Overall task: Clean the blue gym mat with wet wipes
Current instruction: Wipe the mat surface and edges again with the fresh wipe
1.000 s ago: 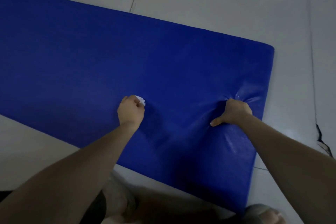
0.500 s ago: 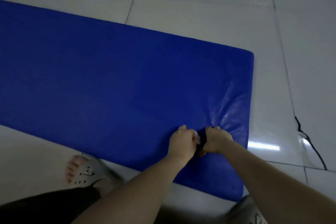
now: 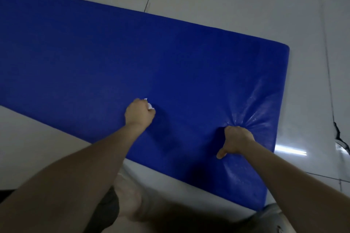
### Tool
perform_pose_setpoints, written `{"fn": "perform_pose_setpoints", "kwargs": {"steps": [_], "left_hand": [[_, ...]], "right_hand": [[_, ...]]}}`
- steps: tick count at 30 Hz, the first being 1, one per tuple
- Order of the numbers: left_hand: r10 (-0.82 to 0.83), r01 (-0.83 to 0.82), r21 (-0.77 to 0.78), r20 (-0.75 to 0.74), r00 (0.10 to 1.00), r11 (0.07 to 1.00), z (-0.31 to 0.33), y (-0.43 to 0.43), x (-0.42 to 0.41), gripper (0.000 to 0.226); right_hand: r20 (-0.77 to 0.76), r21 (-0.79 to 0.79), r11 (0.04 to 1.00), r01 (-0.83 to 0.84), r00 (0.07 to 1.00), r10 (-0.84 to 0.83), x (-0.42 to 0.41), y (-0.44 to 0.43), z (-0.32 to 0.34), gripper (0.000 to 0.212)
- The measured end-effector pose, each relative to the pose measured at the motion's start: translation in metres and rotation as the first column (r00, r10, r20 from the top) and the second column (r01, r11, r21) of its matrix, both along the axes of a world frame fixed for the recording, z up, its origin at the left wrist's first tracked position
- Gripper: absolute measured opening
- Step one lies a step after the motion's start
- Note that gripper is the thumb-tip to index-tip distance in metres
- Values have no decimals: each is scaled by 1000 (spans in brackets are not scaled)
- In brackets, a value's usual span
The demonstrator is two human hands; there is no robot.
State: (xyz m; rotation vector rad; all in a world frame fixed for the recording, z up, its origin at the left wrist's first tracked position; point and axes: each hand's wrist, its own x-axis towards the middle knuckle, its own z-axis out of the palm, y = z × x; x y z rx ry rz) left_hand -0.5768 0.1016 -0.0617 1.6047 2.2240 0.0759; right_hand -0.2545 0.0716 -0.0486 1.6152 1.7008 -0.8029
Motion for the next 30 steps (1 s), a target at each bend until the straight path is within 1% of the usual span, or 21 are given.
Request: {"fn": "perform_pose_setpoints", "kwargs": {"steps": [2,4,6,8,9,10,11,12,14,17,18,20,22,23,24,26,28,29,30], "left_hand": [[-53,55,-18,80,995,998,6,-11,33,30],[-165,172,-28,163,973,985,7,-28,76,23],[-322,338,-15,274,906,941,6,-50,120,12],[-485,528,-23,366,794,849,5,-71,151,6],[-555,605,-23,371,744,796,3,-77,160,5],[-613,657,-17,342,713,754,2,-79,163,7],[-647,680,-15,293,704,733,1,-76,161,10],[-661,682,-14,236,712,731,0,-72,155,12],[-644,652,-9,138,752,759,-2,-58,136,16],[-554,555,-20,31,832,832,2,-36,90,23],[-500,500,-6,-13,866,866,4,-29,73,25],[-334,337,14,-96,938,942,6,-18,39,30],[-168,171,2,-181,969,985,8,-14,14,31],[-106,108,2,-193,976,994,7,-16,10,29],[-58,61,12,-160,985,998,6,-20,10,25],[14,-14,59,0,1000,998,6,-30,22,21],[74,-86,81,138,988,993,7,-37,40,12],[83,-97,77,165,983,992,8,-41,52,14],[73,-86,65,174,982,994,10,-46,66,25]], "right_hand": [[0,4,1000,-4,1000,4,-1,0,1,78],[-4,13,1000,1,1000,-1,0,-1,1,79],[-8,13,1000,2,1000,-1,1,-1,0,79],[-15,13,1000,0,1000,0,0,-1,-2,78],[-21,14,1000,2,1000,-2,0,-1,-3,77],[-25,17,1000,4,1000,-3,0,-1,-4,76],[-25,21,1000,0,1000,0,0,-1,-4,78],[-23,25,1000,-4,1000,4,1,0,-4,80],[-21,23,1000,-5,1000,5,2,0,-2,83],[-23,20,1000,-17,1000,17,3,0,-1,86],[-23,18,1000,-19,1000,20,3,0,-1,87],[-25,14,1000,-19,1000,19,2,0,0,88],[-17,13,999,-30,999,30,2,0,2,88],[-12,12,999,-39,999,39,1,1,3,89],[-11,8,999,-42,999,42,0,1,3,89],[-13,7,999,-40,999,40,0,1,3,90],[-13,9,999,-41,999,41,0,0,3,91],[-15,10,999,-40,999,40,0,0,2,91],[-18,11,999,-37,999,37,0,1,3,92]]}}
